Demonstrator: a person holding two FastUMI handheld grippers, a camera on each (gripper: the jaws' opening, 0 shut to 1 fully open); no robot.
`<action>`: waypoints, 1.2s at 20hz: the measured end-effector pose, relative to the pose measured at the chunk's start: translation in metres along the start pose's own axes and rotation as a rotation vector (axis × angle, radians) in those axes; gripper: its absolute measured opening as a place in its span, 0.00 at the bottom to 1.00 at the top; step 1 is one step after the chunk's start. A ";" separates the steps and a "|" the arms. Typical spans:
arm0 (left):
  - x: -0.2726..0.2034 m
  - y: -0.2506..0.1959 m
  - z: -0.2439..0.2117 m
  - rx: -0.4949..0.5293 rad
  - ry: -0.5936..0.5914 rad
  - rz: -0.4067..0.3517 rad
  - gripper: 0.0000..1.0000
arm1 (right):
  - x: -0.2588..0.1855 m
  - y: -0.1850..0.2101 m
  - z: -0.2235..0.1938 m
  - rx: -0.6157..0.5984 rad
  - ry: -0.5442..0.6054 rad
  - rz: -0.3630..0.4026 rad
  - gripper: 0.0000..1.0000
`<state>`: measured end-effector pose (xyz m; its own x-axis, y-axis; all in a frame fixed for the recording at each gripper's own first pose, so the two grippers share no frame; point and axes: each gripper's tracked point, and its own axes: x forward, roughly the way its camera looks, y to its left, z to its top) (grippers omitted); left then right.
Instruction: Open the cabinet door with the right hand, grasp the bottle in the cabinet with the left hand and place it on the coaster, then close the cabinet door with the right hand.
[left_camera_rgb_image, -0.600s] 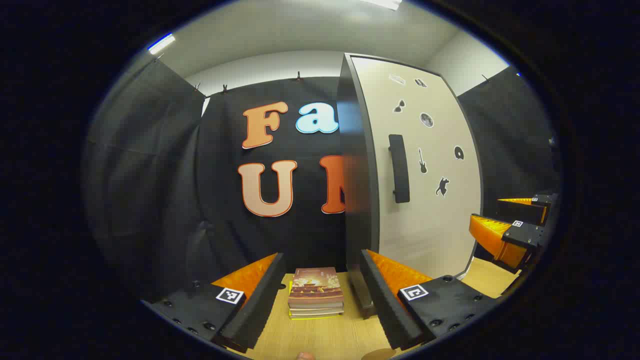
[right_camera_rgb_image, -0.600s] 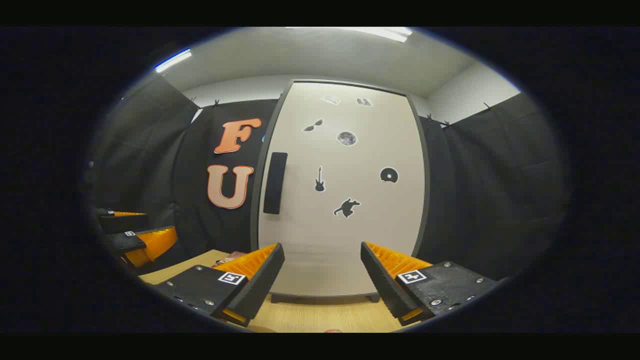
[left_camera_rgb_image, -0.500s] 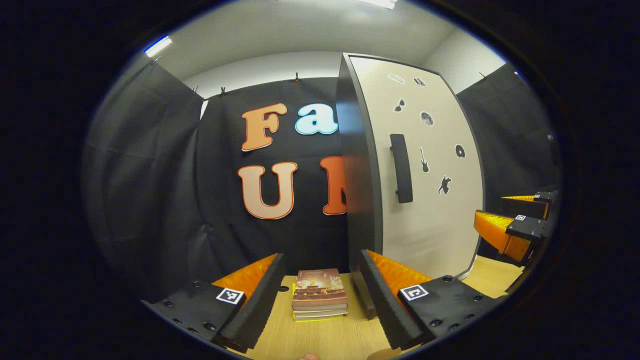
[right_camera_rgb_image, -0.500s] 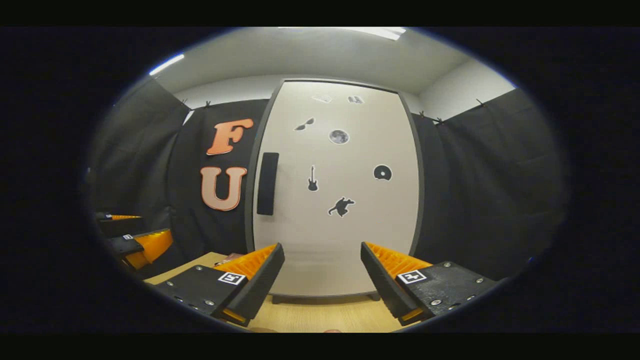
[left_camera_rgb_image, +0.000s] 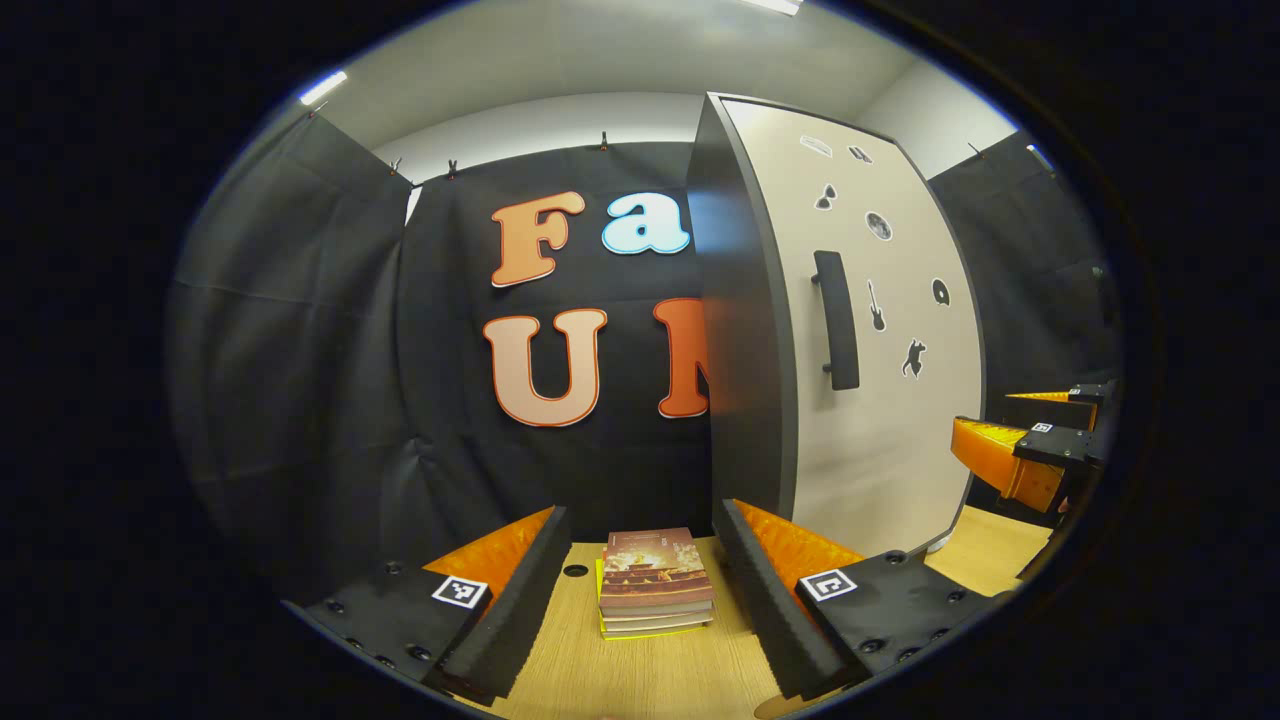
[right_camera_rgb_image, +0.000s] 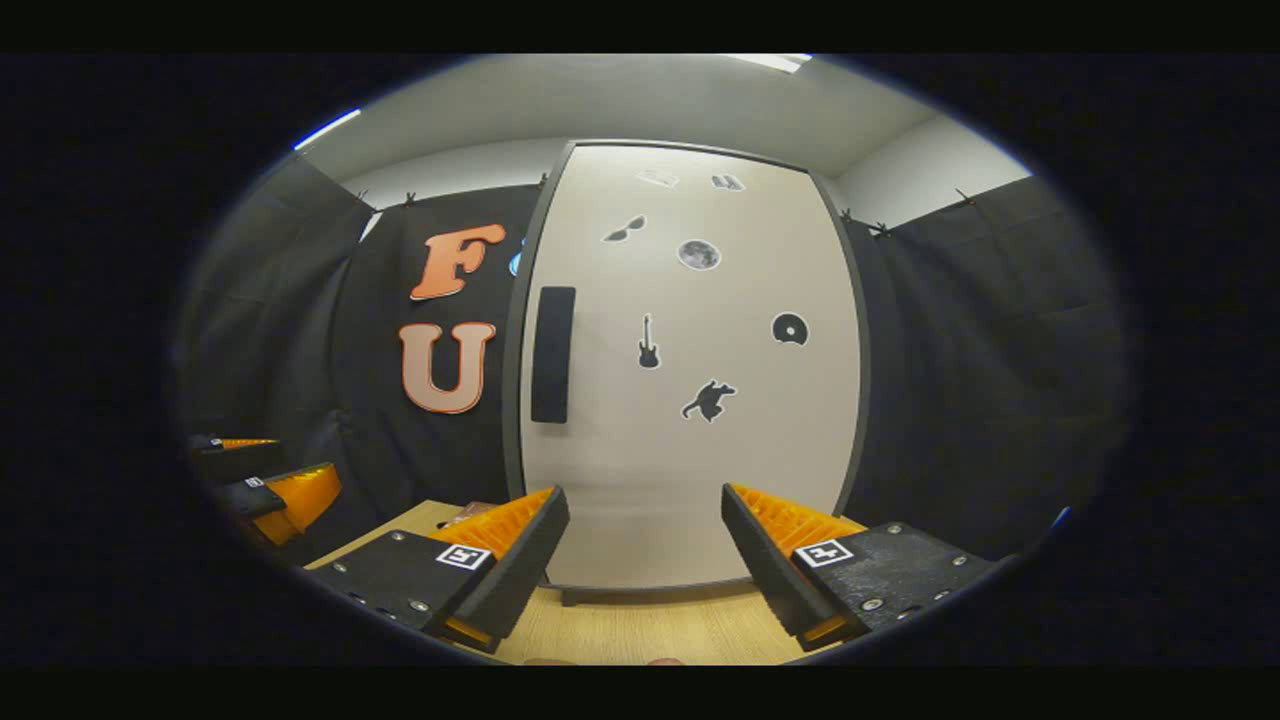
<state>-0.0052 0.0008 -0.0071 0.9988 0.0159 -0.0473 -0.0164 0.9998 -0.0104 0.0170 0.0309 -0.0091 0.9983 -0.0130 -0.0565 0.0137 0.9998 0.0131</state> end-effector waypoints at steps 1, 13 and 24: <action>-0.001 0.000 0.000 0.001 -0.001 0.000 0.98 | 0.001 0.004 0.001 -0.001 -0.001 0.003 0.94; -0.003 0.005 -0.003 -0.013 0.007 0.040 0.98 | 0.050 0.051 0.046 0.043 -0.051 0.054 0.95; 0.002 0.005 -0.011 -0.026 0.027 0.023 0.98 | 0.129 0.069 0.088 0.122 -0.060 0.038 0.75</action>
<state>-0.0038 0.0053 -0.0179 0.9964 0.0380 -0.0752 -0.0407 0.9986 -0.0345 0.1518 0.0974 0.0729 0.9998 0.0206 0.0065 -0.0212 0.9906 0.1351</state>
